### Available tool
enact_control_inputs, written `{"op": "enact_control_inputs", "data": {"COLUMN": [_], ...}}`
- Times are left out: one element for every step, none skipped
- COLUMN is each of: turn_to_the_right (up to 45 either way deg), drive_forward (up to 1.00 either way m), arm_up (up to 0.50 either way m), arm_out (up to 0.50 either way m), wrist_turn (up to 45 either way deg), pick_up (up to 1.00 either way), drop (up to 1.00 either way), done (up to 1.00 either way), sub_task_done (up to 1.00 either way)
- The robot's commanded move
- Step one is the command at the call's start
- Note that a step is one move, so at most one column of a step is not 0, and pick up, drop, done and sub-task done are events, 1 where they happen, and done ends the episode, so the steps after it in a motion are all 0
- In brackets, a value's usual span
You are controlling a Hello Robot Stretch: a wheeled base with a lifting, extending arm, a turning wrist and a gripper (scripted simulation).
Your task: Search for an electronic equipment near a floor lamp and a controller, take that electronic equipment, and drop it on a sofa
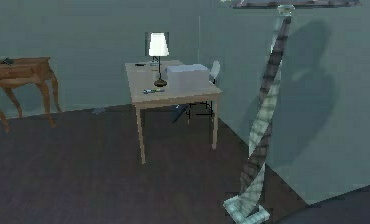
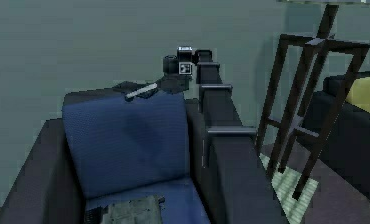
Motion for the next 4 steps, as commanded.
{"op": "enact_control_inputs", "data": {"turn_to_the_right": [0.0,0.0,0.0,-45.0], "drive_forward": [0.00,0.00,0.00,0.00], "arm_up": [0.00,0.00,0.00,0.00], "arm_out": [0.00,0.00,-0.40,0.00], "wrist_turn": [-45.0,-45.0,0.0,0.0], "pick_up": [0.00,0.00,0.00,0.00], "drop": [0.00,0.00,0.00,0.00], "done": [0.00,0.00,0.00,0.00], "sub_task_done": [0.00,0.00,0.00,0.00]}}
